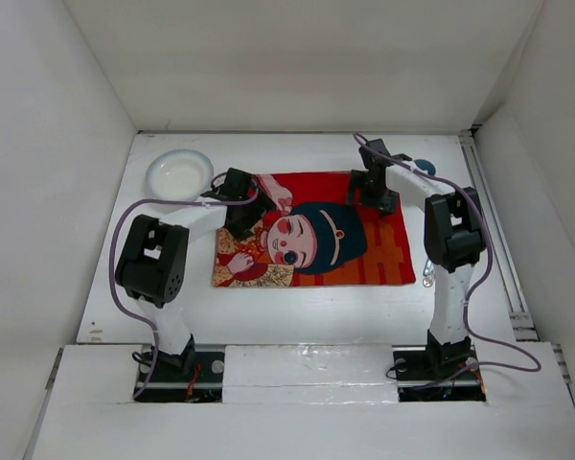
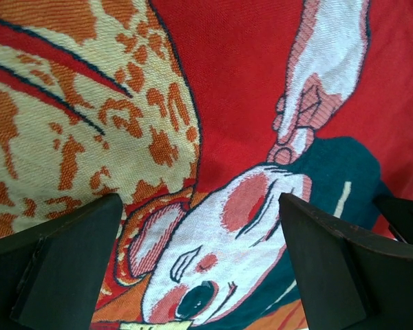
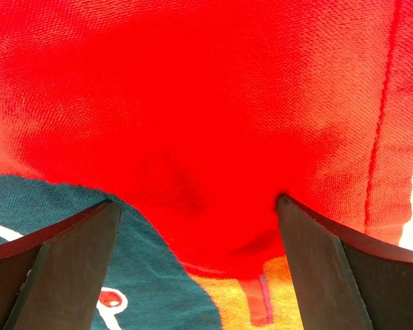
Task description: Set the dinner table for one person
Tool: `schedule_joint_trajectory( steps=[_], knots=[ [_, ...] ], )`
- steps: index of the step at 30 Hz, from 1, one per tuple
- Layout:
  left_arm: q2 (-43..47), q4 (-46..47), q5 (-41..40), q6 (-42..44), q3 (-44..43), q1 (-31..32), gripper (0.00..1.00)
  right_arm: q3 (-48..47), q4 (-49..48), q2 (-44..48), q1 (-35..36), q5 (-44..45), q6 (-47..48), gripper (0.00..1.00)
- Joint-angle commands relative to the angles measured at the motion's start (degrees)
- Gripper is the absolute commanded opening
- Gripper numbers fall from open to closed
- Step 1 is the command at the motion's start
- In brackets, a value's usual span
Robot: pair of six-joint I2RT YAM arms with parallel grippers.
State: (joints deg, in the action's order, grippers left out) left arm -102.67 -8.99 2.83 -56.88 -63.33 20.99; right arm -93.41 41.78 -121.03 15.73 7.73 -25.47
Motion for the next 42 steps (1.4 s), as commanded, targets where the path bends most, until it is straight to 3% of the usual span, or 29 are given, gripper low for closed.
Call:
schedule_joint_trajectory(
  steps=[1,12,14,18,22,23,25,29,34,42],
  knots=[
    [2.6,-9.5,-6.2,2.6,0.0,-0.9,0.99,-2.1,-0.2,3.1,0.0,-0.4,-0.5,1.00],
    [10.2,-17.5,-9.2,7.8,-12.2,-0.9,0.99,-10.2,3.4,12.3,1.1,3.0,-0.5,1.00],
    [11.6,-18.3,-10.1,9.2,-13.6,-0.9,0.99,-8.4,1.3,15.7,1.8,3.0,0.2,1.00],
    [17.8,-18.9,-15.4,9.8,-15.2,-1.4,0.99,2.5,-7.1,32.4,5.4,1.9,1.6,1.00],
    [23.6,-12.2,-9.6,11.9,-11.1,-8.7,0.99,16.2,-13.2,45.1,7.5,-2.4,1.6,1.00],
    [24.3,-11.1,-3.9,11.9,-8.3,-14.6,0.99,17.9,-13.8,47.2,7.5,-4.0,1.6,1.00],
    [24.9,-8.4,1.0,11.4,-5.7,-20.7,0.99,21.3,-13.8,51.2,7.5,-7.7,1.6,1.00],
    [27.9,-0.6,3.8,7.5,2.9,-31.0,0.99,34.8,-22.9,63.2,7.5,-12.9,1.0,1.00],
    [20.7,-0.1,2.6,3.2,3.0,-36.0,0.99,38.8,-23.2,66.3,6.2,-19.8,1.0,1.00],
    [10.3,7.8,1.9,0.8,1.3,-36.6,0.99,42.8,-23.7,69.9,6.2,-23.9,1.0,1.00]
  ],
)
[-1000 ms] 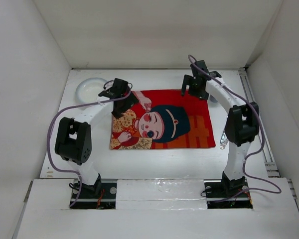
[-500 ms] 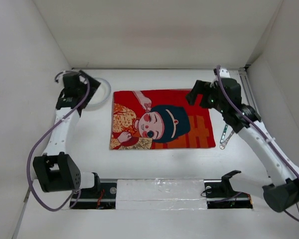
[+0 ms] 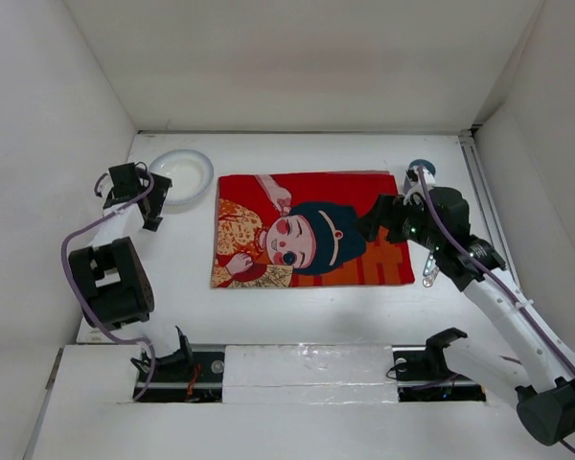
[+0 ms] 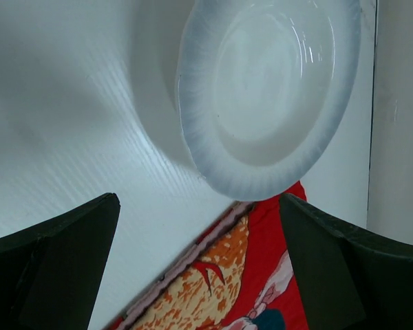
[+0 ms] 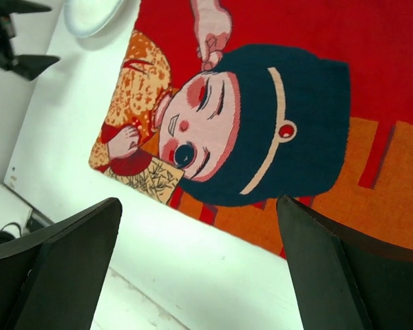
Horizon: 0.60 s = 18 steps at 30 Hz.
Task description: Set the dinner table for one person
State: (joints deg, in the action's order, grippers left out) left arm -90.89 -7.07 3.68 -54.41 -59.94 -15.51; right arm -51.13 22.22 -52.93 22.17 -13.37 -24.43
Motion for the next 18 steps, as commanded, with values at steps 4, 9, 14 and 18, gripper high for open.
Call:
schedule_joint_trajectory(
  steps=[4,9,14,18],
  knots=[
    [-9.1,6.5,2.5,-2.3,-4.8,-0.1,0.99,0.5,-2.9,2.9,-0.2,-3.4,0.0,1.00],
    [-16.3,11.4,4.9,-4.6,-5.4,-0.1,0.93,2.1,-3.4,4.6,-0.2,-3.4,0.0,1.00],
    [-20.5,10.6,4.4,-5.8,-7.7,0.4,0.52,2.6,-2.8,5.1,-0.2,-4.8,-0.5,1.00],
    [-22.3,10.6,5.1,-6.6,-7.7,0.4,0.26,3.1,-2.8,7.0,-0.2,-5.4,-1.6,1.00]
  ],
)
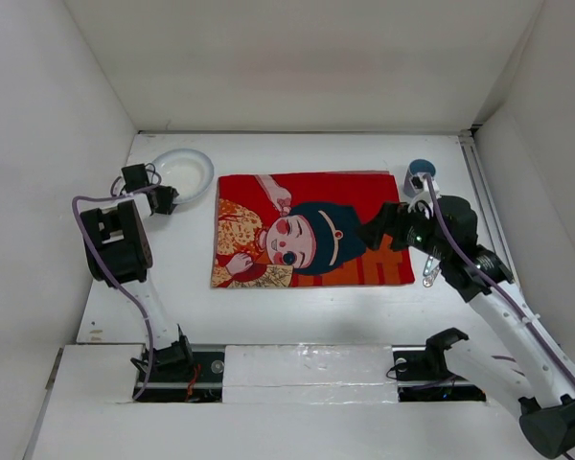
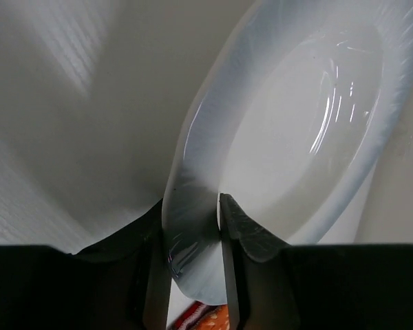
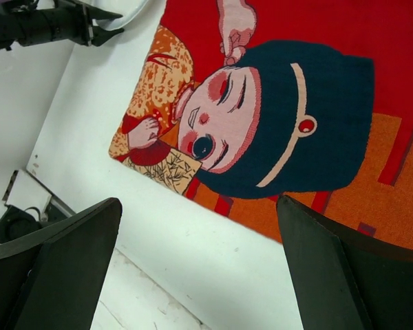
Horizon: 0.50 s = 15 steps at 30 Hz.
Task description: Set the dinner table for one person
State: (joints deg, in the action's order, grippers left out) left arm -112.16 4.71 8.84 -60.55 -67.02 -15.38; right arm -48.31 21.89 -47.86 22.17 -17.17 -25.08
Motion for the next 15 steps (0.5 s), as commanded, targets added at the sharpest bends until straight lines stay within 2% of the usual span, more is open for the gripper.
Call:
schedule_joint_trajectory(
  steps=[1,2,4,7,12,15],
  knots=[
    [-2.2,-1.2,0.6,-0.4,-1.5,0.3,0.24,0.3,-1.9,2.7,-0.2,-1.6,-0.9,1.00],
    [-2.2,-1.2,0.6,-0.4,-1.5,0.3,0.20,0.3,-1.9,2.7,-0.2,-1.6,-0.9,1.00],
    [-3.6,-2.3,2.3,-0.4,-2.1,0.3,0.00,0.3,-1.3,3.8,-0.2,-1.6,-1.5,1.00],
    [-2.2,-2.3,3.6,-1.5,-1.4,0.3,0.00,-0.2,-0.7,4.3,-0.2,-1.0,-1.5,1.00],
    [9.1,-0.4,1.1,-2.0,0.0,0.8,0.00,-0.2,0.4,5.0,-0.2,-1.0,-1.5,1.00],
    [14.6,-2.6,-0.5,-0.4,-3.0,0.8,0.00,-0.7,1.6,6.0,-0.2,0.1,-1.5,1.00]
  ],
)
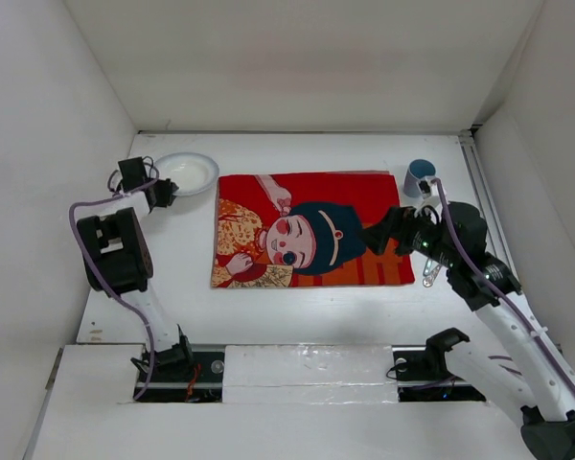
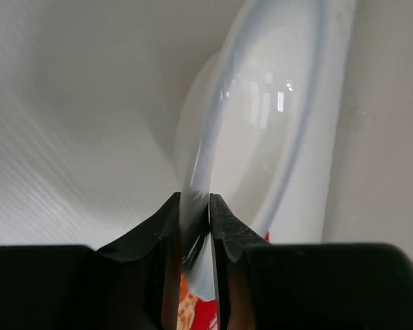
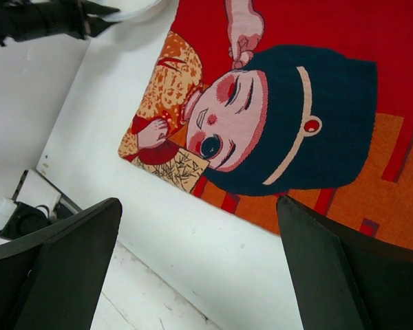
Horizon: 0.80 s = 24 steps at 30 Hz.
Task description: Set the dinner table for one person
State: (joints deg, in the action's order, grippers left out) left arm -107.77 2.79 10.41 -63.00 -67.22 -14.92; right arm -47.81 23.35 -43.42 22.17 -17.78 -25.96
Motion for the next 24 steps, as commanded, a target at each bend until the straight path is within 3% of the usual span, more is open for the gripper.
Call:
schedule_joint_trajectory(
  steps=[1,5,12,19,21,24],
  knots=[
    [11.4,-1.3,-2.6,2.0,-3.3,0.3,0.00,-1.2,0.1,2.3,-0.2,1.3,-0.6,1.00],
    [17.1,-2.5,-2.5,3.1,-4.1,0.3,0.00,-1.2,0.6,2.8,-0.2,1.8,-0.6,1.00],
    [25.7,1.2,6.0,5.2,-2.2,1.6,0.00,-1.2,1.3,2.8,-0.2,2.3,-0.6,1.00],
    [30.8,20.1,23.3,4.0,11.0,13.1,0.00,-0.1,1.3,4.5,-0.2,5.0,-0.6,1.00],
    [29.9,26.0,26.4,3.4,13.2,18.5,0.00,-0.6,1.9,5.2,-0.2,5.6,-0.6,1.00],
    [27.5,27.5,27.0,5.3,13.8,24.0,0.00,-1.3,3.5,6.7,-0.2,6.1,-0.6,1.00]
  ],
)
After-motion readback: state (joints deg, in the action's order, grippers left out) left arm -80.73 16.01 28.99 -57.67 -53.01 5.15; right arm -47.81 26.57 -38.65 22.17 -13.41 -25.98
